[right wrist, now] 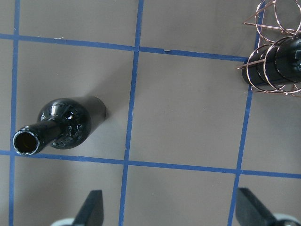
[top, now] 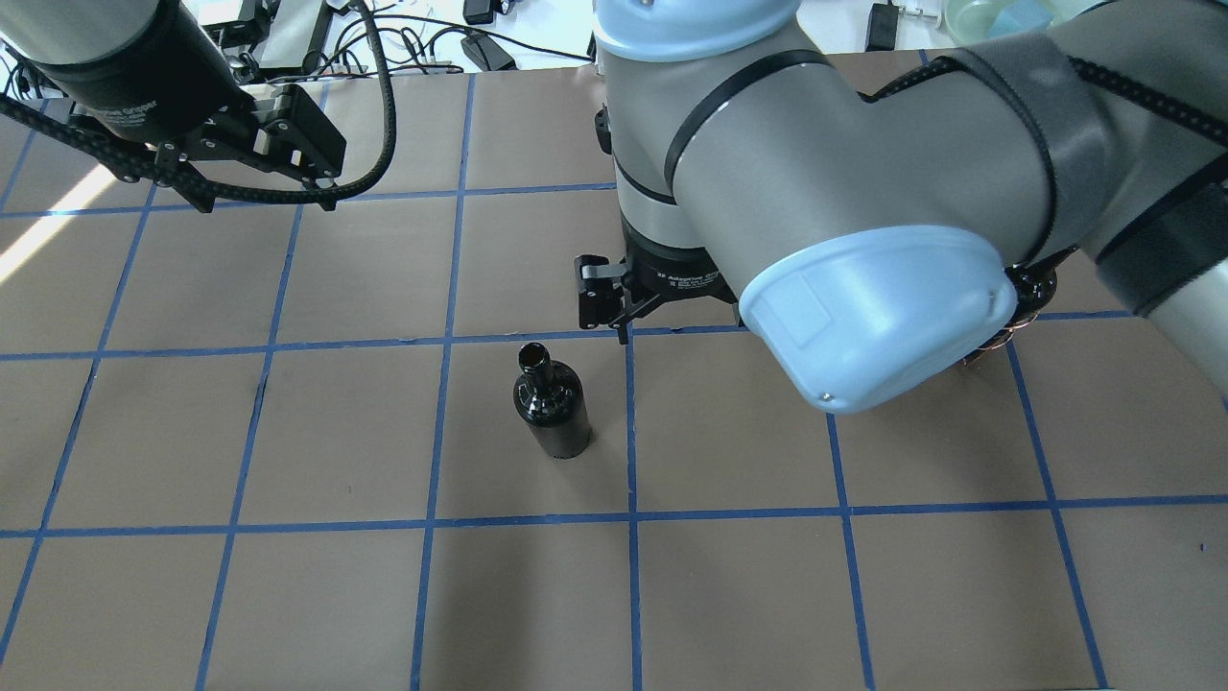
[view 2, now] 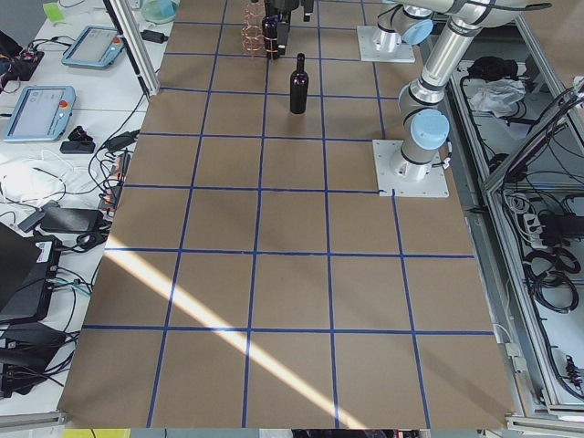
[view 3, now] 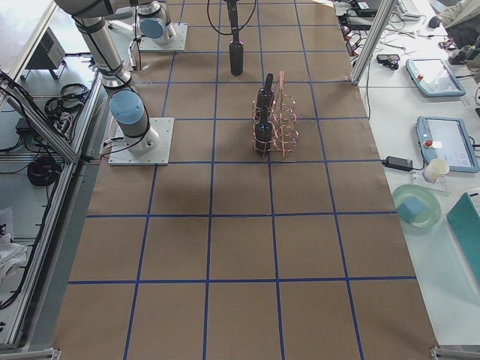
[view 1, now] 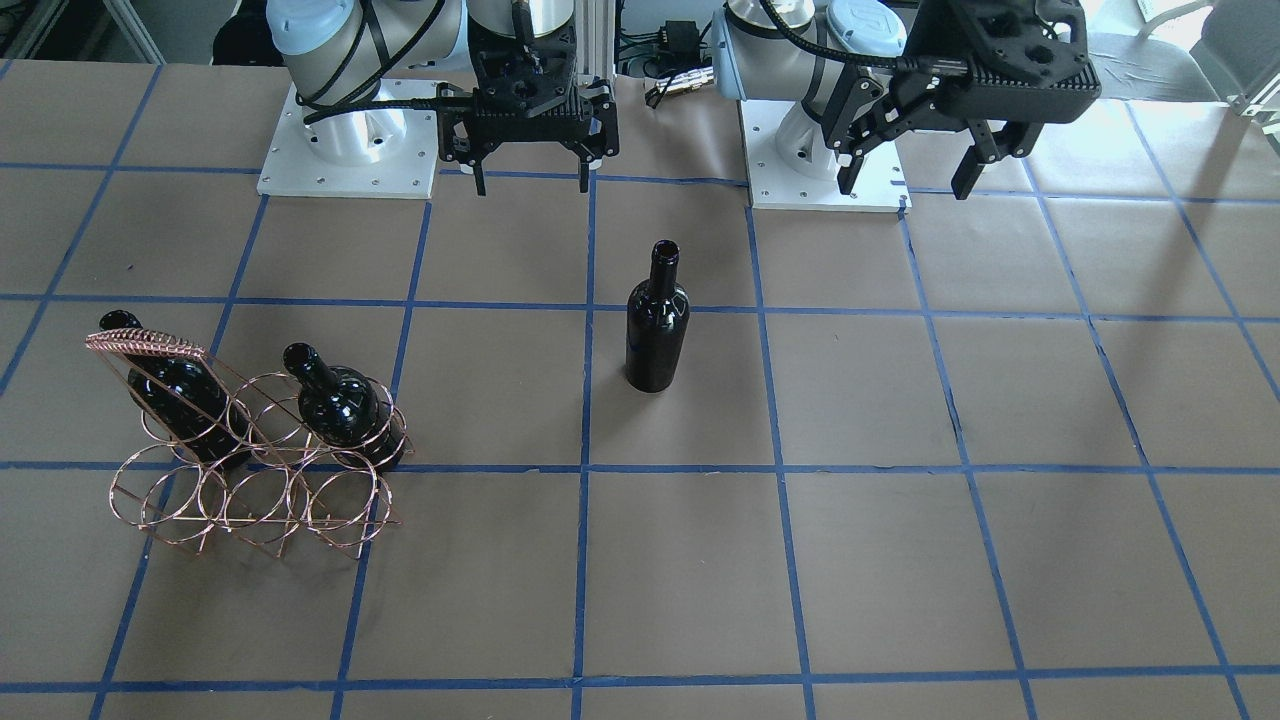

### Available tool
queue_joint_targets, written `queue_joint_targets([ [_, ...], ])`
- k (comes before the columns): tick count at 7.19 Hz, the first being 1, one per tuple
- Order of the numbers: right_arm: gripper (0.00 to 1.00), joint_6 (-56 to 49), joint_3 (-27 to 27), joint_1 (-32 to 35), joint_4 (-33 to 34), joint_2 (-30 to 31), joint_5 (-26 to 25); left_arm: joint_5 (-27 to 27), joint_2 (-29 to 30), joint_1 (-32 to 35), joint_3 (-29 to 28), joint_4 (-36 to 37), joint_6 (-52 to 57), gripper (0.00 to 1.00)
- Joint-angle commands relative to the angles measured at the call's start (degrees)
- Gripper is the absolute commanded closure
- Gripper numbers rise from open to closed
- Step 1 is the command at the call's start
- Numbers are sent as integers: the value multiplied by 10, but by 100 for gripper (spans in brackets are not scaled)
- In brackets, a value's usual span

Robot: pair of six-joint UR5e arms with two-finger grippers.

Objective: Place wine into wine basket
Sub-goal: 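Lower the right gripper down around the bottle's neck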

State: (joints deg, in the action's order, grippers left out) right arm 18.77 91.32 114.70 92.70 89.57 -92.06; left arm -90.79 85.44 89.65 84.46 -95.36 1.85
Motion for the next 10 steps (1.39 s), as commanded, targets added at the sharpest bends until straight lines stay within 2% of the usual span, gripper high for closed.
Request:
queue_joint_targets([
  [1, 0, 3, 8, 0, 2, 2, -1, 0, -3, 0, 0, -5, 0, 0],
  [8, 1, 6, 9, 1, 23, -3, 2, 0, -3, 0, 0, -6, 0, 0],
  [10, 1, 61, 9, 3, 23, -13, 5, 0, -3, 0, 0, -7, 0, 0],
])
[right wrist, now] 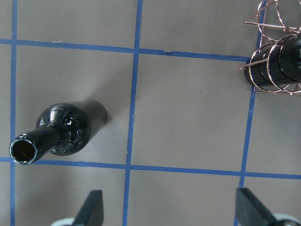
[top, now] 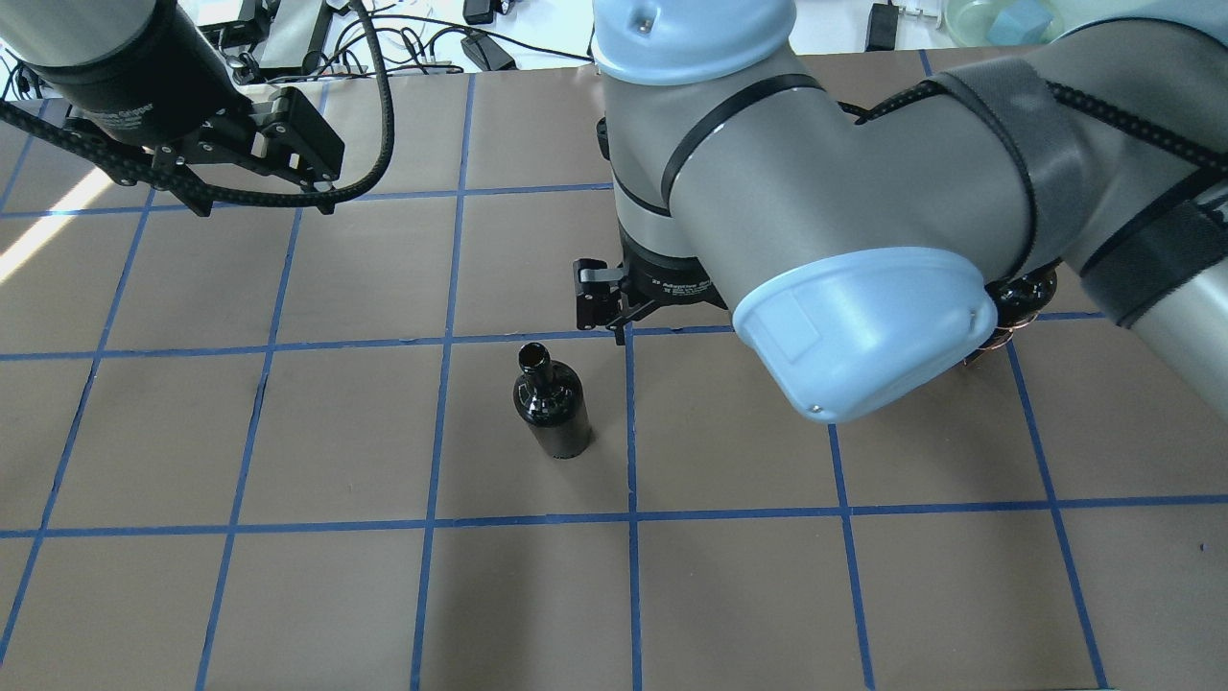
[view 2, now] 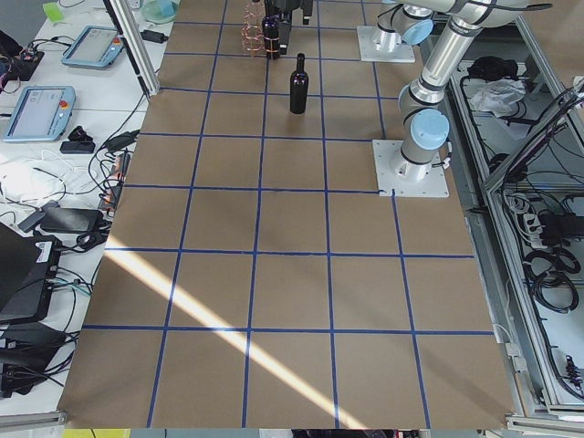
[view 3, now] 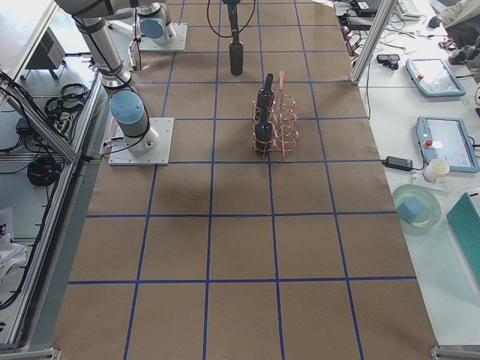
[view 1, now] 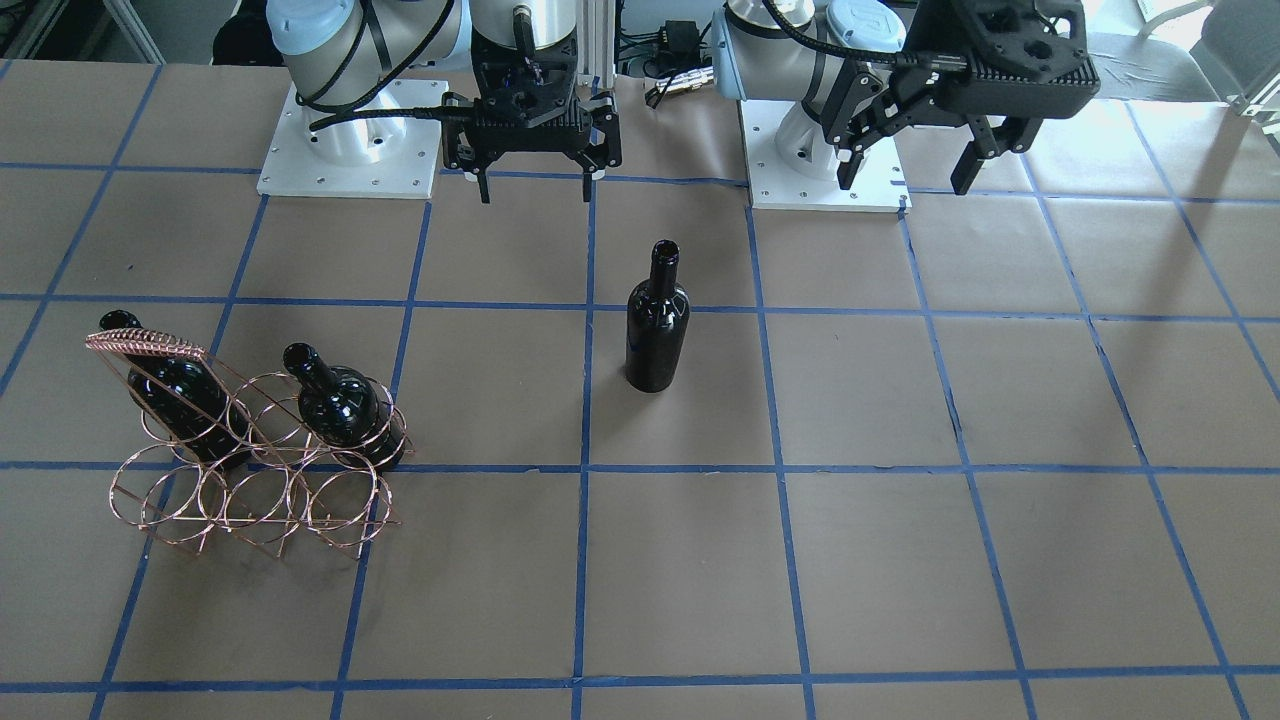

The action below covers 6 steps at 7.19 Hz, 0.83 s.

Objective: Place wine into wine basket
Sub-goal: 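Lower the right gripper down around the bottle's neck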

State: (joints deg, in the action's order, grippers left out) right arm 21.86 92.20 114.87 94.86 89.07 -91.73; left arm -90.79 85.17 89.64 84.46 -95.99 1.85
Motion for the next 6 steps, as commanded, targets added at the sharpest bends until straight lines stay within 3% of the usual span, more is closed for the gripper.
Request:
queue_joint_targets([
  [1, 1, 35, 0, 5, 10, -12, 2, 0, 0, 0, 0, -1, 0, 0],
  [3, 1, 79, 0, 22, 13, -20, 2, 0, 0, 0, 0, -1, 0, 0],
  [6, 0, 120, -1, 42, 71, -47, 6, 0, -1, 0, 0, -1, 0, 0],
])
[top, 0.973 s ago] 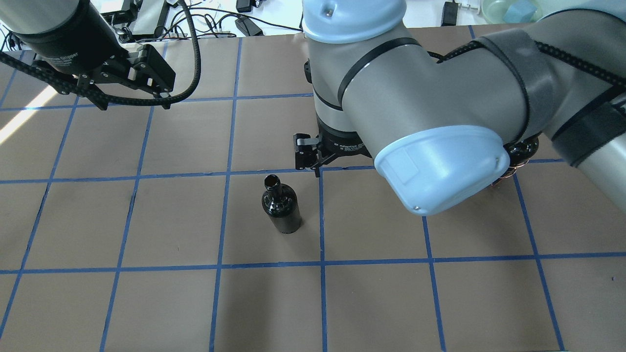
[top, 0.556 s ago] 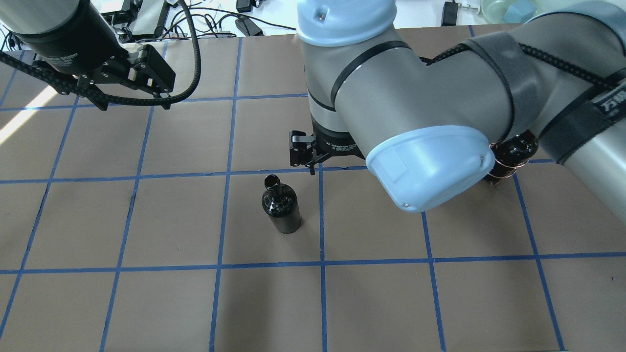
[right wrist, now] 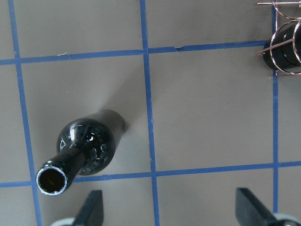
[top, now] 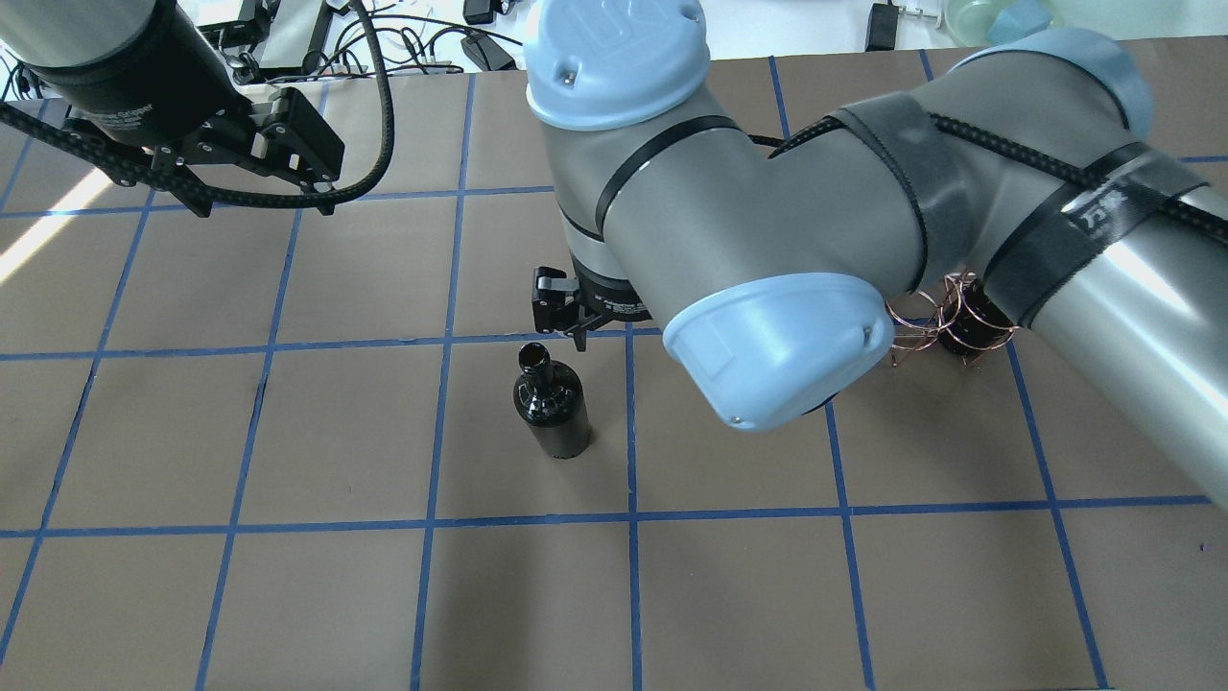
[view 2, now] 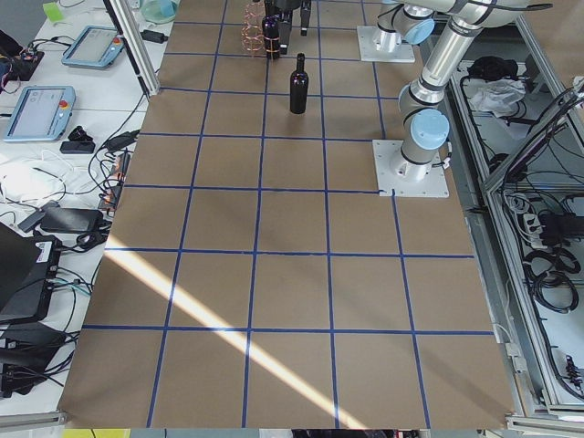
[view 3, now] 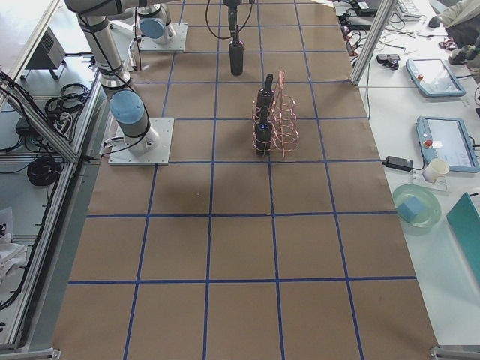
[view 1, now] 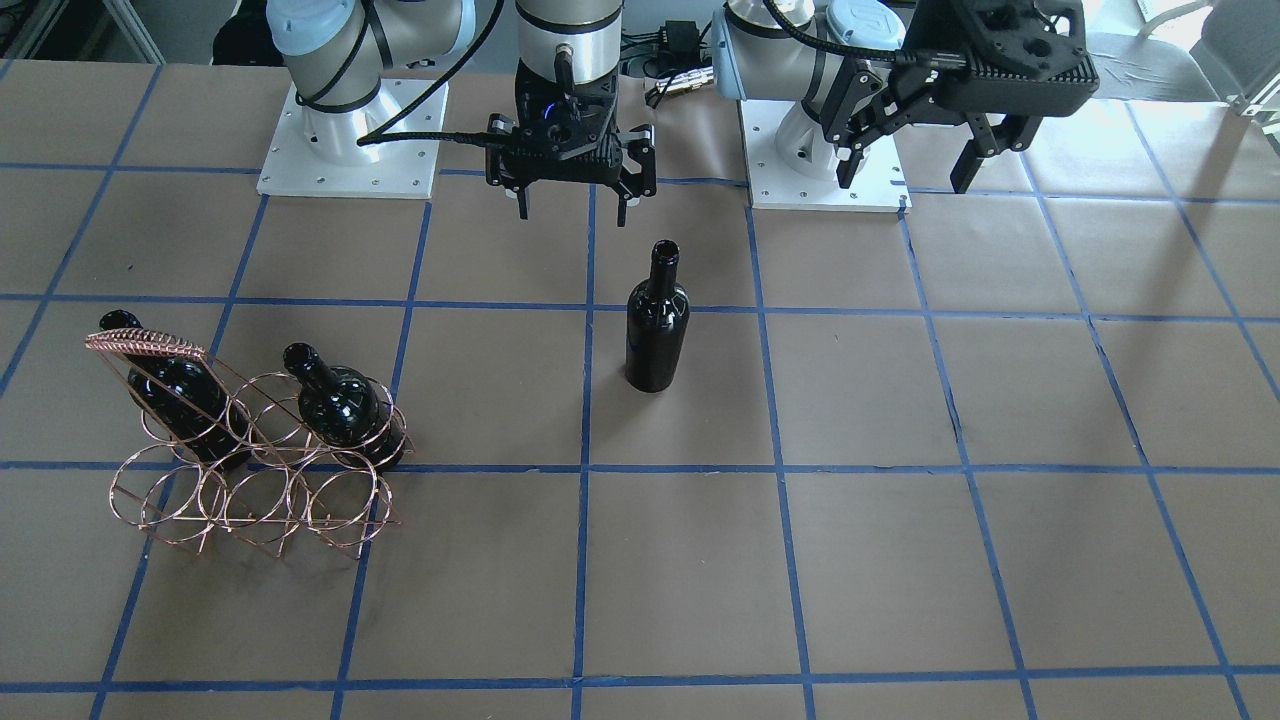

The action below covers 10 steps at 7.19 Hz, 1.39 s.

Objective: Place wine into wine basket
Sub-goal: 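Close the right gripper on the bottle and begin lifting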

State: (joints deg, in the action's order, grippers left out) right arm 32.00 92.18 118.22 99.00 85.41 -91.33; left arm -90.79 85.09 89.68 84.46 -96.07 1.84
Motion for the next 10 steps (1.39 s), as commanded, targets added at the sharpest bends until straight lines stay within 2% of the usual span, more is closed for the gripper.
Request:
queue_joint_targets([
  [1, 0, 34, -1, 23, 40, -17, 9, 0, 0, 0, 0, 0, 0, 0],
  [3, 0, 52, -7, 44, 98, -53, 13, 0, 0, 0, 0, 0, 0, 0],
  [8, 2, 53, -2, 47, 119, -75, 14, 0, -1, 0, 0, -1, 0, 0],
  [10, 9, 47, 0, 54, 110, -85, 15, 0, -3, 0, 0, -1, 0, 0],
])
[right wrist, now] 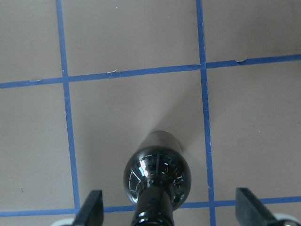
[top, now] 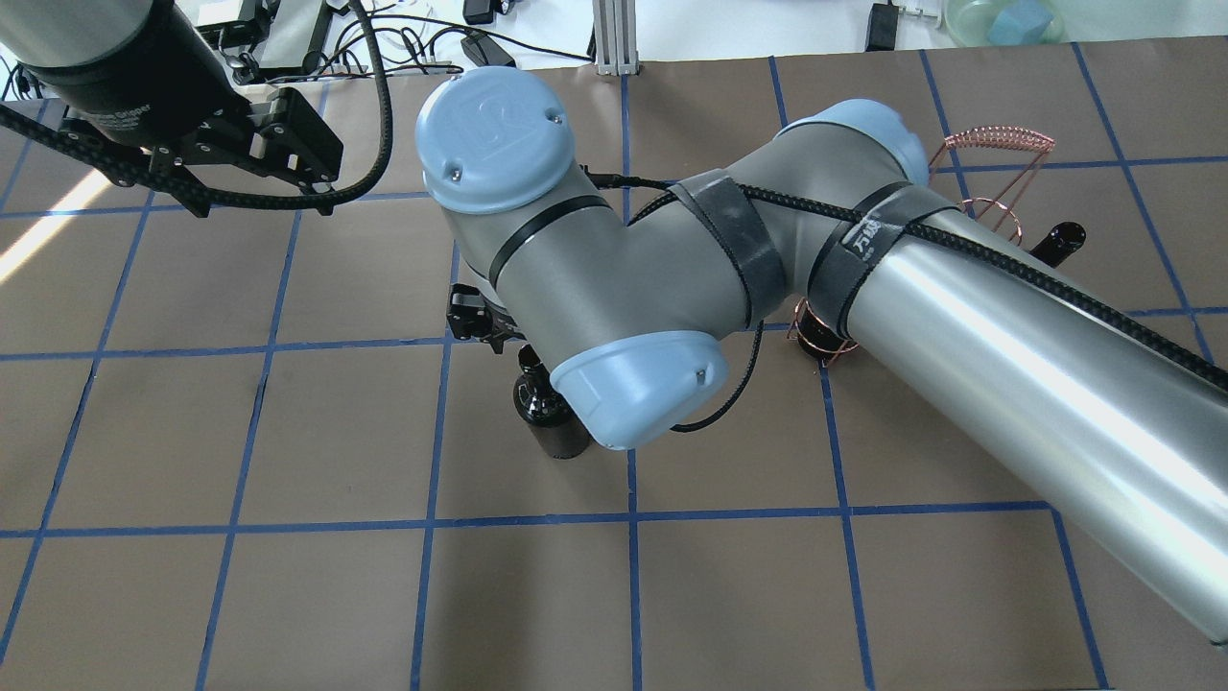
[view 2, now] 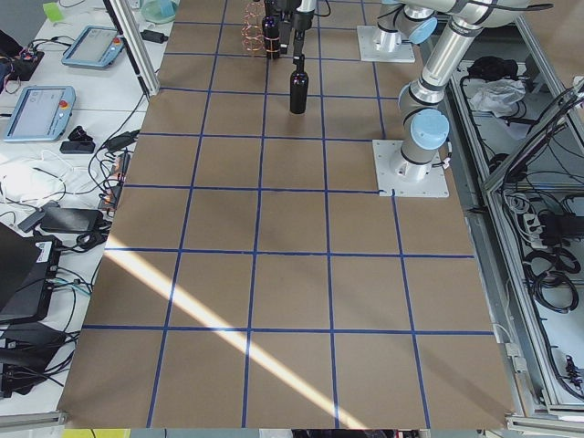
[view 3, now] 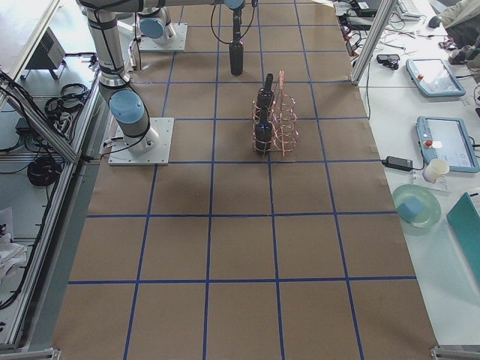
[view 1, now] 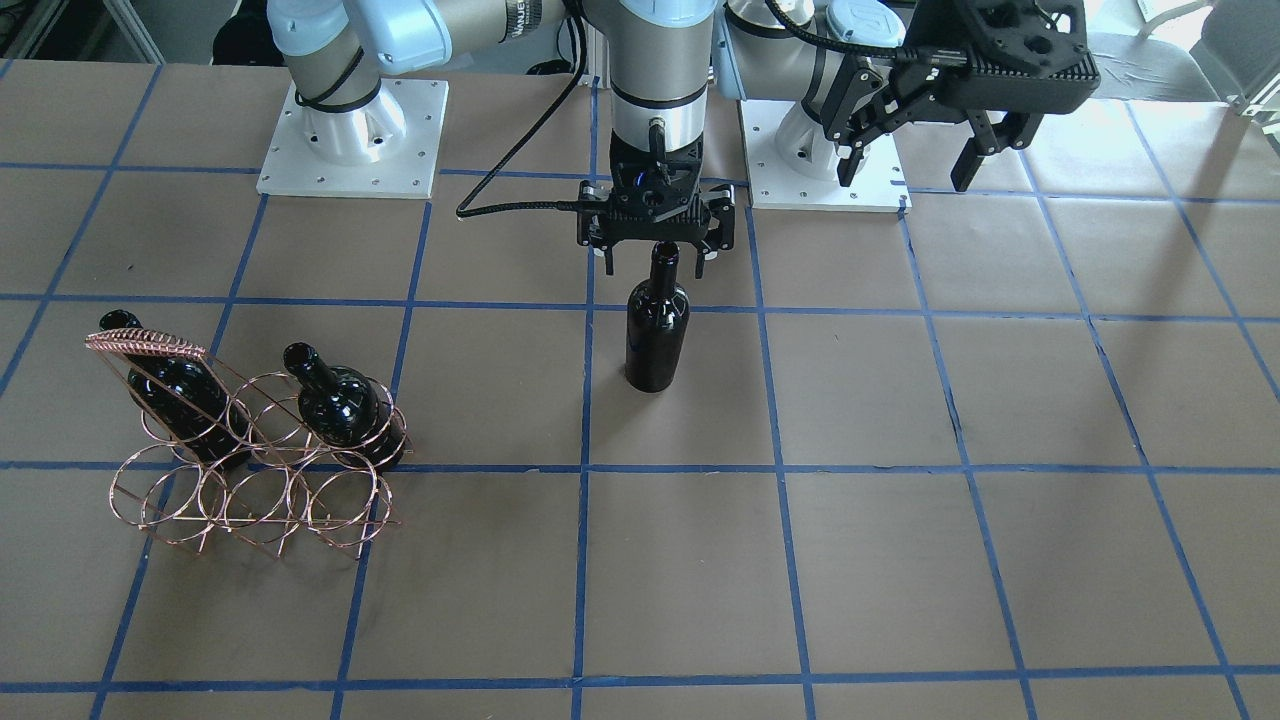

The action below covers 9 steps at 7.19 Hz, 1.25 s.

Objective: Place wine into wine basket
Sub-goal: 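Close the right gripper on the bottle and begin lifting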

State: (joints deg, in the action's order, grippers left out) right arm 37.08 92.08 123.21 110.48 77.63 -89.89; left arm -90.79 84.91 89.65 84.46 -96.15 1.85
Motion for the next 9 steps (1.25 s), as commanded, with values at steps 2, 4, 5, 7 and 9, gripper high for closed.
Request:
queue_joint_targets([
  [2, 27, -7, 1, 13, -3, -10, -1, 0, -1, 0, 1, 0, 0, 0],
  [4, 29, -9, 1, 14, 3, -11, -2, 0, -1, 0, 1, 0, 0, 0],
  [5, 29, -9, 1, 14, 3, -11, -2, 0, -1, 0, 1, 0, 0, 0],
  [7, 33, -9, 1, 14, 0, -10, -2, 0, -2, 0, 4, 0, 0, 0],
  [9, 36, -9, 1, 14, -4, -10, -2, 0, -4, 0, 4, 0, 1, 0],
])
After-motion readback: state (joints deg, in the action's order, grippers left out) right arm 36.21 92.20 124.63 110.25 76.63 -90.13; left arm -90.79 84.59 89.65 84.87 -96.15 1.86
